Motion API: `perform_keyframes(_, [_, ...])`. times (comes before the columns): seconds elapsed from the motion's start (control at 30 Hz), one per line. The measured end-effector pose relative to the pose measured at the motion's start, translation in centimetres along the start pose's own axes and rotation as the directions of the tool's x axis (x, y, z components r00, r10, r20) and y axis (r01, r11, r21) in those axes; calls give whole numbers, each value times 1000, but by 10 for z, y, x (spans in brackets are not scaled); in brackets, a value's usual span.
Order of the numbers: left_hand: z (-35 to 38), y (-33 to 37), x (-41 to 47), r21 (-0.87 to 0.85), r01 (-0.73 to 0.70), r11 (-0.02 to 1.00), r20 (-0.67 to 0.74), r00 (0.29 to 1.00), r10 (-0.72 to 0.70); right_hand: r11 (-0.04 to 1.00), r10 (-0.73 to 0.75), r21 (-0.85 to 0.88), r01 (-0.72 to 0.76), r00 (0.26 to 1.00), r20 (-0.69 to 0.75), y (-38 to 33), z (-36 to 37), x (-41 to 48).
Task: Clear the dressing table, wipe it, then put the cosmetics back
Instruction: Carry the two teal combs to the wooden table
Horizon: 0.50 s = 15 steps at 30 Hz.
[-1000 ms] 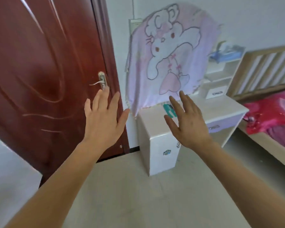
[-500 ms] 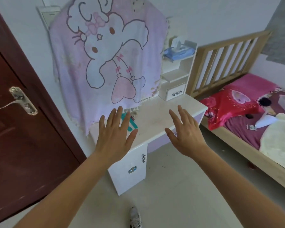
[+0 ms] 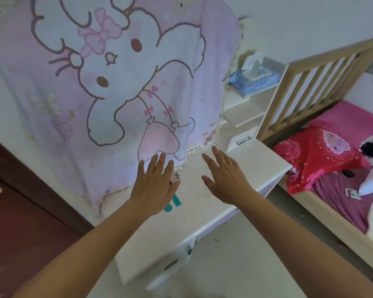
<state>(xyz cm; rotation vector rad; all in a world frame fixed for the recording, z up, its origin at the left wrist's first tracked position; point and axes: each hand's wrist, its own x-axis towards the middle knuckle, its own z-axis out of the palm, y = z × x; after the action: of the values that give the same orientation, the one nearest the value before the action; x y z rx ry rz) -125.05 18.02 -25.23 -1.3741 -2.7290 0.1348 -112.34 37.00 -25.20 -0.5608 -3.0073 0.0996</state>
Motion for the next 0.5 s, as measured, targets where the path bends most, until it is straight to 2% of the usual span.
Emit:
perform_keyframes(0.2, [64,-9,46,-44,185,982,217,961,-171,993,-115,22,113,971,208,30,73,69])
perform_keyframes(0.37, [113,-6,61,-55,380,924,429,844,-321,967,-247,44,249,894,374,59,126,120])
perform_keyframes(0.5, [139,5,63,-67,517,853,505,755,-418,925,-374,107,365,819,436,71,149,154])
